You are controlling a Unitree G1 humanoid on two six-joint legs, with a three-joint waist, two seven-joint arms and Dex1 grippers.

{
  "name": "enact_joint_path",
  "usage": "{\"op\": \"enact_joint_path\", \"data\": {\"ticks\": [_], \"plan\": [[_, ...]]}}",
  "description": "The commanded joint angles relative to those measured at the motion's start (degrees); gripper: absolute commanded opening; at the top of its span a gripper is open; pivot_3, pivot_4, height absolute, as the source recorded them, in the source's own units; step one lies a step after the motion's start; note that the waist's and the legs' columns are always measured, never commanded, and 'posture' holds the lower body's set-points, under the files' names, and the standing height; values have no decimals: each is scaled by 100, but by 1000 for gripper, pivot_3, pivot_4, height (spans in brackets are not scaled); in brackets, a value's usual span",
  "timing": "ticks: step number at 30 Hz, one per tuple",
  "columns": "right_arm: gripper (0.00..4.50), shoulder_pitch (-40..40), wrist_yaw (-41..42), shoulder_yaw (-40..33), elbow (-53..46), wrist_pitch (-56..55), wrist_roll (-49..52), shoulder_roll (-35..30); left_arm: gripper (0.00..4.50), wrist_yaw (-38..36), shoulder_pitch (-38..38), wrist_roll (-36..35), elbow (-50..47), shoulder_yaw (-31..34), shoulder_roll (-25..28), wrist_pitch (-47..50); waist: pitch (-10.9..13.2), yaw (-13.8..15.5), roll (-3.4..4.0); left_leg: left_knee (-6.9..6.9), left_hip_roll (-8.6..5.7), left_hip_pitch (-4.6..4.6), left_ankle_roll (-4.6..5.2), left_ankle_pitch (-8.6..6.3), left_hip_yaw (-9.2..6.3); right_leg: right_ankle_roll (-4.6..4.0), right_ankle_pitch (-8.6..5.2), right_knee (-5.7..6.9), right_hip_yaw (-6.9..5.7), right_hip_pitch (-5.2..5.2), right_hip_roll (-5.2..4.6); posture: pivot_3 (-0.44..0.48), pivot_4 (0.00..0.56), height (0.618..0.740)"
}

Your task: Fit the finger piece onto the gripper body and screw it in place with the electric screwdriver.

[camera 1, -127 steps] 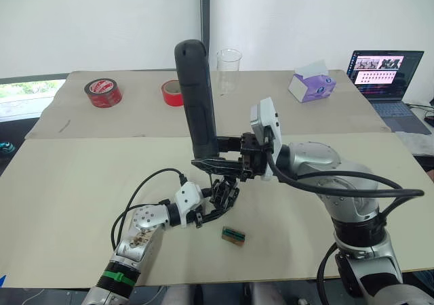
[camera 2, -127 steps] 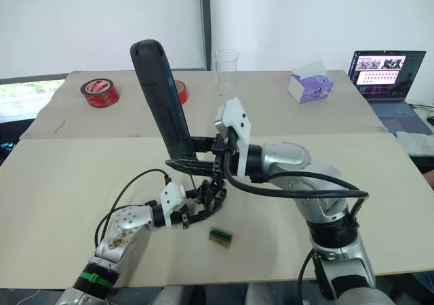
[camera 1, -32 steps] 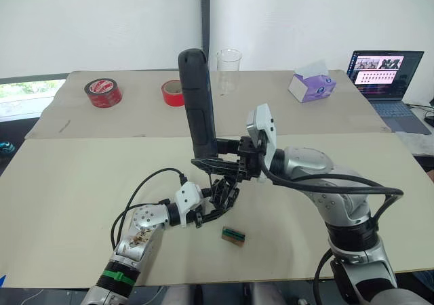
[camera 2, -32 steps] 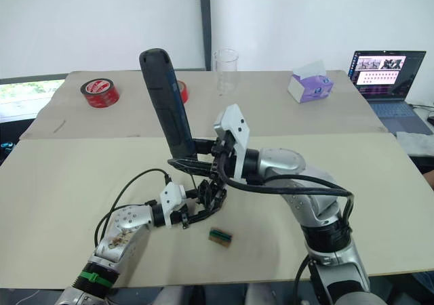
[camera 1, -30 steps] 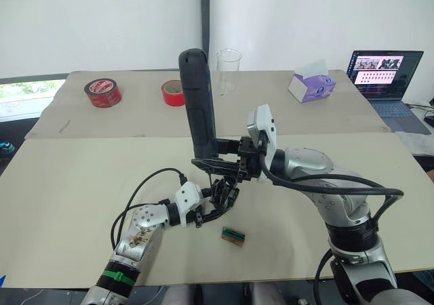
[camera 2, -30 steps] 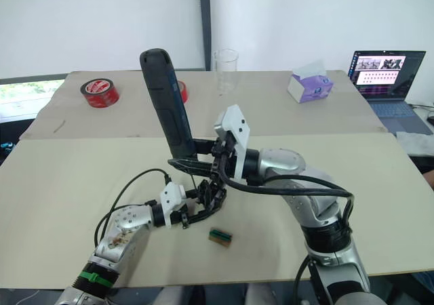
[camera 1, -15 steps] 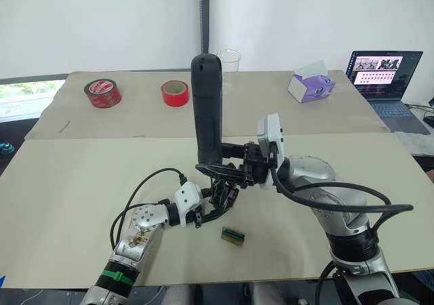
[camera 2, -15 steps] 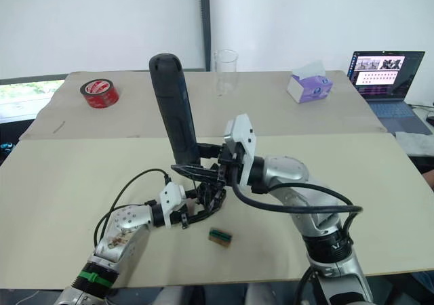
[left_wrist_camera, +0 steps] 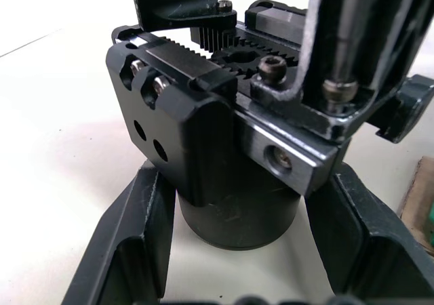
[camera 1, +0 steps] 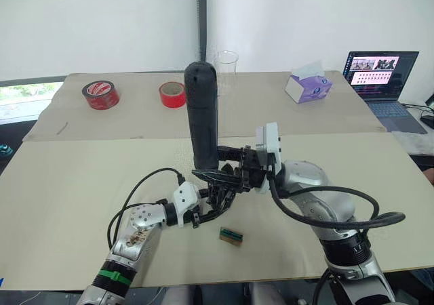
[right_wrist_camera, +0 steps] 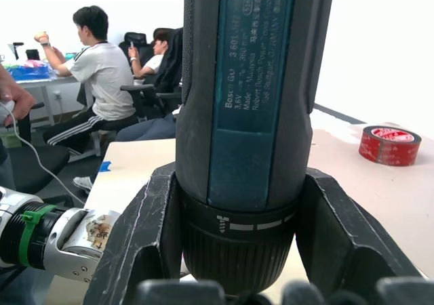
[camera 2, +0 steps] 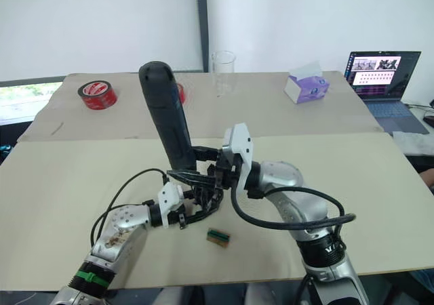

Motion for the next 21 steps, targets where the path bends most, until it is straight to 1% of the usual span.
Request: {"op": "enact_joint_path", "data": {"ticks": [1,6,10,21], "plan": [[1916,168,196,279,405,-122,-410,-135,2258,-97,207,150,409,-77,159,165,-2,0,0,0,0,1,0,0,0,0,0,0,0,0,0,0,150,740],[1916,159,273,383,514,-176,-462,-95,2258,-116,182,131,420,-59,188,164,-13,-1,-6,-8,3,27,-4,-2,0,-9,-6,-2,1,0,-3,0,150,740],[1916,162,383,578,596,-248,-673,-196,2258,-91,170,124,367,-69,181,209,-28,2,-5,-24,3,40,-7,-1,0,-10,-6,-3,2,1,-21,0,150,740],[1916,29,88,618,805,265,-705,-299,2258,-42,110,97,214,-80,164,384,-36,6,-7,-34,2,51,-11,1,1,-14,-8,-2,-3,3,-37,0,150,740]]}}
